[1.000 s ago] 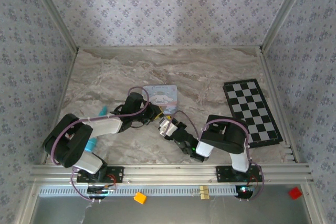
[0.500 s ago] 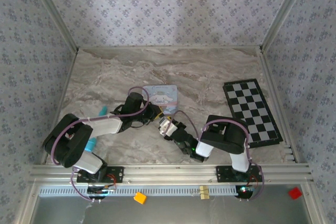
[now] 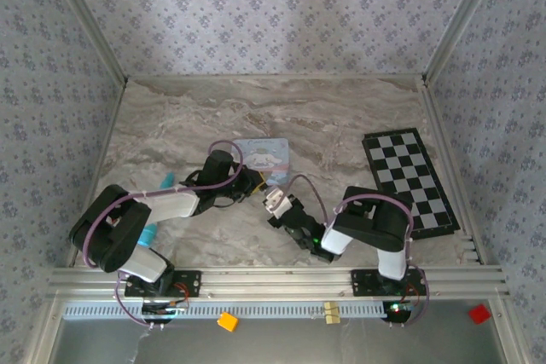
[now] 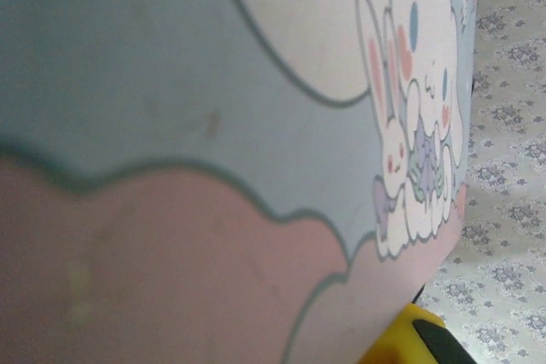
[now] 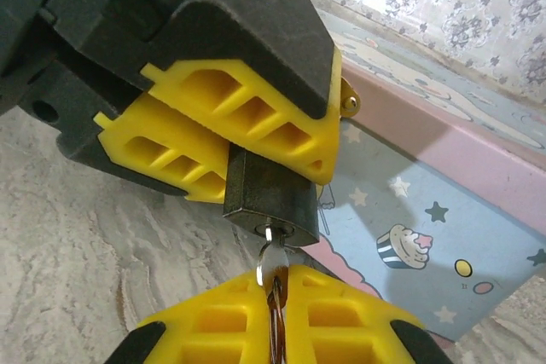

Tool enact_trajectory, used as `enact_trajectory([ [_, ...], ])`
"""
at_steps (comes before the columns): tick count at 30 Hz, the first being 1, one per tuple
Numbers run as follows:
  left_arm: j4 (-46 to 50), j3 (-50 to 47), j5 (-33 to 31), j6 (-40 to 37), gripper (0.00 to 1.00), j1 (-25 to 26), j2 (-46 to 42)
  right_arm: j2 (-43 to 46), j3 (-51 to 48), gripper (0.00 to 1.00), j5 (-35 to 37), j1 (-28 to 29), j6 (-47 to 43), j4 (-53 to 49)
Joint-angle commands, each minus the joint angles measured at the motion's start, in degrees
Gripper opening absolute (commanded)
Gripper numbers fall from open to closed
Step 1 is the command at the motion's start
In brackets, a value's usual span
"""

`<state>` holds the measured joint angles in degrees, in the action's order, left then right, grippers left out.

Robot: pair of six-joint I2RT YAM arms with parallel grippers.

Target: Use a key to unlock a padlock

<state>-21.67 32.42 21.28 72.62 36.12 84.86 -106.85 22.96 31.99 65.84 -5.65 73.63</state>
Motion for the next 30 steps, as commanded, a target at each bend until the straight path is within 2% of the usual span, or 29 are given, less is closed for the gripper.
enact_trajectory([
  [1,-1.0,0.4,1.7,-0.3,0.00,0.6,0.8,2.8,-0.5,0.09,-2.9,-1.1,7.8,0.9],
  [6,-1.2,0.3,1.6,-0.5,0.00,0.7,1.4,5.6,0.2,0.07,-9.3,-2.0,14.8,-5.9],
  [15,-2.7,0.2,1.5,-0.3,0.00,0.8,2.5,7.5,-1.5,0.01,-18.4,-6.1,29.2,-9.7],
  [22,-2.2,0.0,0.9,-0.8,0.01,0.8,2.5,7.0,-2.0,0.00,-20.0,-6.7,31.1,-9.3],
  [30,-0.9,0.1,0.0,-0.9,0.35,0.4,2.7,8.6,-2.6,0.00,-17.5,-5.8,30.3,-12.5],
])
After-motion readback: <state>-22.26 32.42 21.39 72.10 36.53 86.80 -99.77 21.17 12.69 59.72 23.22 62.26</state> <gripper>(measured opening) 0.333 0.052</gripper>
